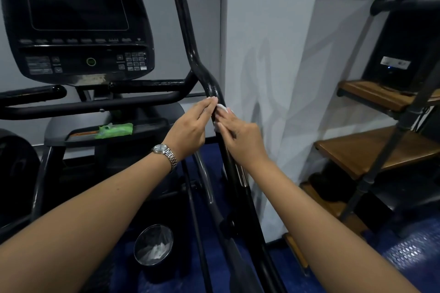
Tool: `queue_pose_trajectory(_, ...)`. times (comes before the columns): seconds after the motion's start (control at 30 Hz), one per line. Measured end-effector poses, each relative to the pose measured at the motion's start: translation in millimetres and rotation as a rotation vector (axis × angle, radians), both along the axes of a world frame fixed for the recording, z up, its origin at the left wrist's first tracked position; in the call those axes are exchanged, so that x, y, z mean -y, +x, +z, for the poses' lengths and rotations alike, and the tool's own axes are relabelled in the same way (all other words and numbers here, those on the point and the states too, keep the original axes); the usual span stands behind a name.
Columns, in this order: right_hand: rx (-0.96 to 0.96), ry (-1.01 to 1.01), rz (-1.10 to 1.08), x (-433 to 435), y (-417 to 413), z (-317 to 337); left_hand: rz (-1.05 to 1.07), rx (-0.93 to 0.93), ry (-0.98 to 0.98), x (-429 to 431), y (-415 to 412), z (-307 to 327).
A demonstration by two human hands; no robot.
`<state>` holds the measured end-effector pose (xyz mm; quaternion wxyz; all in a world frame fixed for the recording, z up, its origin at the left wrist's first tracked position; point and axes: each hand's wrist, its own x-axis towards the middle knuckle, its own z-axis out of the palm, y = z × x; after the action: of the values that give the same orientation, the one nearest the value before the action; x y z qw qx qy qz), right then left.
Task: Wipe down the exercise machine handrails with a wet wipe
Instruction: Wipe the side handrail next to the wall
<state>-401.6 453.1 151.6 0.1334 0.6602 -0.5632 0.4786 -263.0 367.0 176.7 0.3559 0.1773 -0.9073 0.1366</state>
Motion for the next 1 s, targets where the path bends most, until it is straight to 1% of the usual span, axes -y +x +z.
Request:
queue_pose_trajectory(0.07, 0.022, 0.007, 0.013, -6, 2, -5, 0.005, 0.005, 0.005, 1, 1, 1)
queue_pose_trajectory(0.17, -0.015, -0.02, 0.016, -17, -1, -19, 0.009, 0.018, 0.006, -1, 3, 3)
queue_pose_trajectory(0.2, 0.003, -0.017, 0.01, -15, -3, -17, 0.01, 0.02, 0.003, -1, 3, 3)
queue_pose_trajectory(0.33, 0.254, 0.043, 0.006, -9, 2, 0, 0.008, 0.022, 0.004, -3, 2, 3)
queue_pose_trajectory(0.5, 0.349, 0.061, 0.016, -31, 6, -21, 0.008, 0.023, -0.019, -2, 4, 6)
queue_pose_trajectory(0.63, 0.427, 0.129, -0.02, -20, 3, -1, -0.01, 0.009, -0.011, -2, 2, 1)
queue_pose_trajectory(0.7, 0.432, 0.148, -0.035, -16, 3, 7, -0.018, 0.015, -0.01, 0, 2, 1)
queue_pose_trajectory(0.77, 0.435, 0.177, -0.032, -22, 4, 1, -0.032, 0.059, -0.03, 5, 4, 2)
queue_pose_trajectory(0.83, 0.445, 0.198, -0.022, -34, 3, -11, -0.034, 0.151, -0.07, 14, 10, 3)
queue_pose_trajectory(0.93, 0.466, 0.208, -0.021, -28, 0, -10, 0.055, 0.282, -0.125, 31, 23, 7)
queue_pose_trajectory(1.0, 0.46, 0.198, -0.053, -14, -1, 1, 0.142, 0.302, -0.119, 39, 25, 17)
